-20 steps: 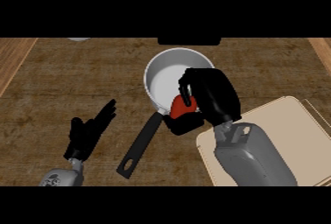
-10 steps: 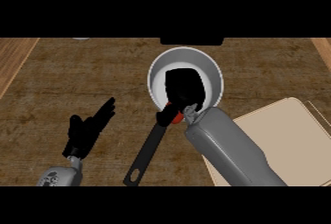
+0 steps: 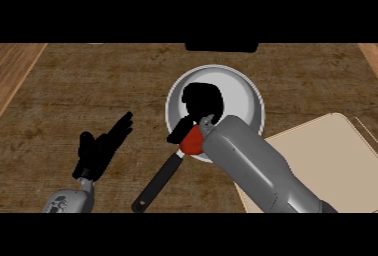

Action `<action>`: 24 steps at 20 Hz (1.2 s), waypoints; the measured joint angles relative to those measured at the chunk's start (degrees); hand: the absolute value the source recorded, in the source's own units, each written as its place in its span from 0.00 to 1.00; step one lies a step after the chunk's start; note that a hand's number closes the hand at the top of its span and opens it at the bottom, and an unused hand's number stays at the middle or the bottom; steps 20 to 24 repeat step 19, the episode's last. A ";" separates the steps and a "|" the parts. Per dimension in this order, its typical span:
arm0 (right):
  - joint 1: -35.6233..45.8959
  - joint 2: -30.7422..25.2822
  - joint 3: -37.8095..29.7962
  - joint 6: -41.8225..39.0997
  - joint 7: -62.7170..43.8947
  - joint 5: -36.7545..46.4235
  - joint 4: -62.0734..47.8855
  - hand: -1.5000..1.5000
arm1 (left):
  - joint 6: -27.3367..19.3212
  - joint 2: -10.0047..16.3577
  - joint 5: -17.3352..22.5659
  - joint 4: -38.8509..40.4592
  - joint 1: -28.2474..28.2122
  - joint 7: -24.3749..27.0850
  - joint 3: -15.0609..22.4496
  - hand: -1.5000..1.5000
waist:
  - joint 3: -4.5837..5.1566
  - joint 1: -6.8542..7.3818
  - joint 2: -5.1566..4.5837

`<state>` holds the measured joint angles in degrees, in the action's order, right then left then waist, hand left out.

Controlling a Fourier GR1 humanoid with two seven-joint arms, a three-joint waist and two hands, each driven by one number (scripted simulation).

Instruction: Pick the bell pepper from the tray and place it in the pot

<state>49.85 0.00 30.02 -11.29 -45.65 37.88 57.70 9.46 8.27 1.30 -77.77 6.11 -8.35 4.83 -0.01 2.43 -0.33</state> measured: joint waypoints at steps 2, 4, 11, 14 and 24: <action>0.20 0.00 -0.79 5.85 2.47 -1.93 0.95 0.00 | 0.07 -0.11 -0.12 -0.36 0.02 -0.06 0.24 0.50 | -0.03 0.32 -0.13; 0.38 0.00 -2.34 11.83 4.84 -4.04 2.56 0.00 | -0.15 -0.50 -0.30 -0.82 0.22 -0.56 0.64 0.50 | -0.08 0.44 -0.17; 0.06 -0.01 -8.07 32.74 9.36 -9.79 7.20 0.00 | -0.51 -0.73 -0.65 -0.35 -0.18 -0.29 0.55 0.50 | -0.06 -0.33 -0.03; -0.38 -0.01 -11.18 38.91 11.23 -10.28 8.53 0.00 | -1.04 -0.61 -0.97 0.40 -0.09 0.23 -0.06 0.50 | -0.04 -1.20 0.09; -5.31 -1.35 -16.54 43.04 18.35 -13.94 13.25 0.00 | -0.97 -0.57 -0.70 -0.44 -1.50 0.33 -0.49 0.50 | -0.03 -2.04 0.26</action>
